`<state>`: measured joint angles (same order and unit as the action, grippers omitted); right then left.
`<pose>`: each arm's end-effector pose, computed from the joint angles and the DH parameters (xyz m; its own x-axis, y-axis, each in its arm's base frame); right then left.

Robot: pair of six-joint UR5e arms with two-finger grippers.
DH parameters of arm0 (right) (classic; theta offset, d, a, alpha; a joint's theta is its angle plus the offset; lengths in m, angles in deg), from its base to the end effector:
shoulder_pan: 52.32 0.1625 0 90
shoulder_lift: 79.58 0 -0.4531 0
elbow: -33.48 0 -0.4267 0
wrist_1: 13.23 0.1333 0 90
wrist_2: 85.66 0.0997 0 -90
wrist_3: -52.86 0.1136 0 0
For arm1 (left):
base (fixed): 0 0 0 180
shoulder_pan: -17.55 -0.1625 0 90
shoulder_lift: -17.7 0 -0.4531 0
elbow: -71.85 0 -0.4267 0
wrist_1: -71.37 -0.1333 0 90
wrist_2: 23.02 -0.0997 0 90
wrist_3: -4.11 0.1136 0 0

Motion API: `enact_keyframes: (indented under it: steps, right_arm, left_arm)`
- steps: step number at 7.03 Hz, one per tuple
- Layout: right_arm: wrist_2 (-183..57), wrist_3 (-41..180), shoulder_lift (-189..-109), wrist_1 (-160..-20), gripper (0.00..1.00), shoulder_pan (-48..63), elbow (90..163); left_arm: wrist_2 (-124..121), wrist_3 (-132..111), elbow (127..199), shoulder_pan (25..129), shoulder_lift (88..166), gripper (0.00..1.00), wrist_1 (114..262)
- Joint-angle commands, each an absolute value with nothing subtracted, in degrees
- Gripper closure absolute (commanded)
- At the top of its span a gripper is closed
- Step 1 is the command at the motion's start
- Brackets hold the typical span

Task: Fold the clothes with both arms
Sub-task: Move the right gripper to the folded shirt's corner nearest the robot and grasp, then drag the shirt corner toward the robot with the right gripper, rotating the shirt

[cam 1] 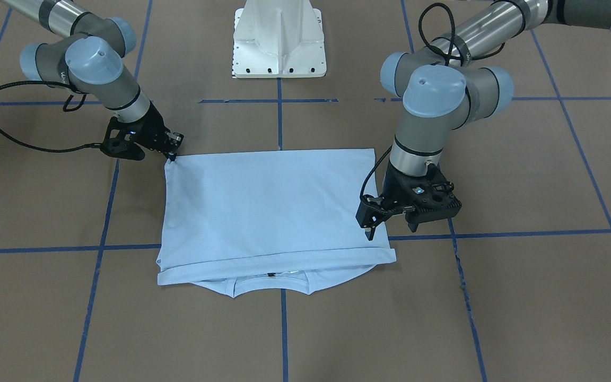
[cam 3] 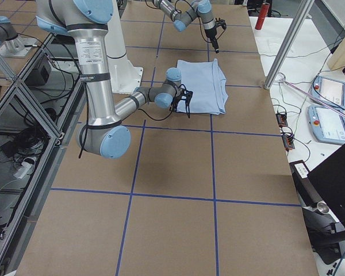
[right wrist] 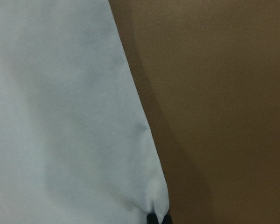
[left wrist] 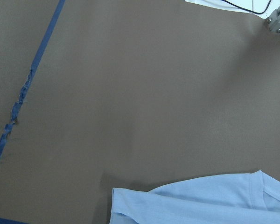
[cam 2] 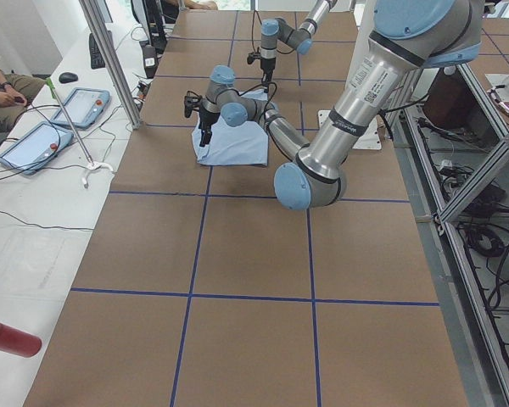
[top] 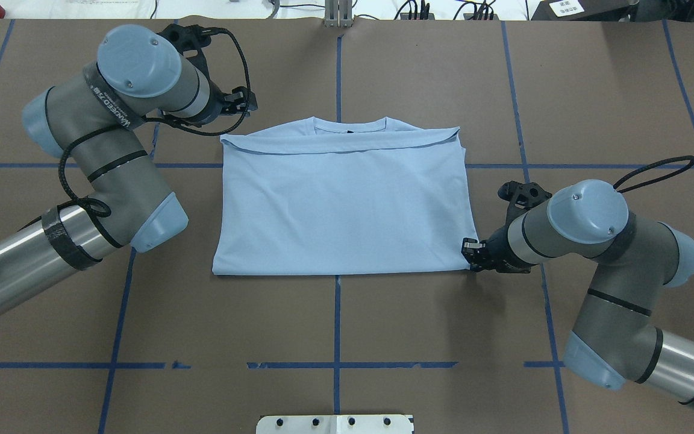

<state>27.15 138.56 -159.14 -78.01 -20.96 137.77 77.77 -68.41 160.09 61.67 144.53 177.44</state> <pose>-0.4778 -0.3957 0.4207 0.5649 0.2633 0.7820 -0.1845 0.9640 -0.1914 0.4750 -0.6167 0.2724 0.6036 -0.1743 -0.7780 0.4172 0.9006 0.1219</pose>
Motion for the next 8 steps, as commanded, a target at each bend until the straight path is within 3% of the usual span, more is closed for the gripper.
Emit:
enact_keyframes:
  steps: [1, 5, 8]
  right_arm:
    - [27.2, 138.9, -163.1, -78.1, 1.0, -23.9, 143.1]
    - [27.1, 139.3, -181.1, -78.0, 1.0, -37.2, 157.7]
    - [27.3, 143.3, -182.8, -77.9, 1.0, -48.3, 159.5]
  left_arm:
    - [77.6, -68.4, 160.2, 61.7, 144.5, 0.0, 177.4]
    - [77.3, -68.6, 161.4, 61.7, 143.3, 0.0, 177.3]
    - [77.1, -68.6, 161.5, 61.5, 142.2, 0.0, 177.5]
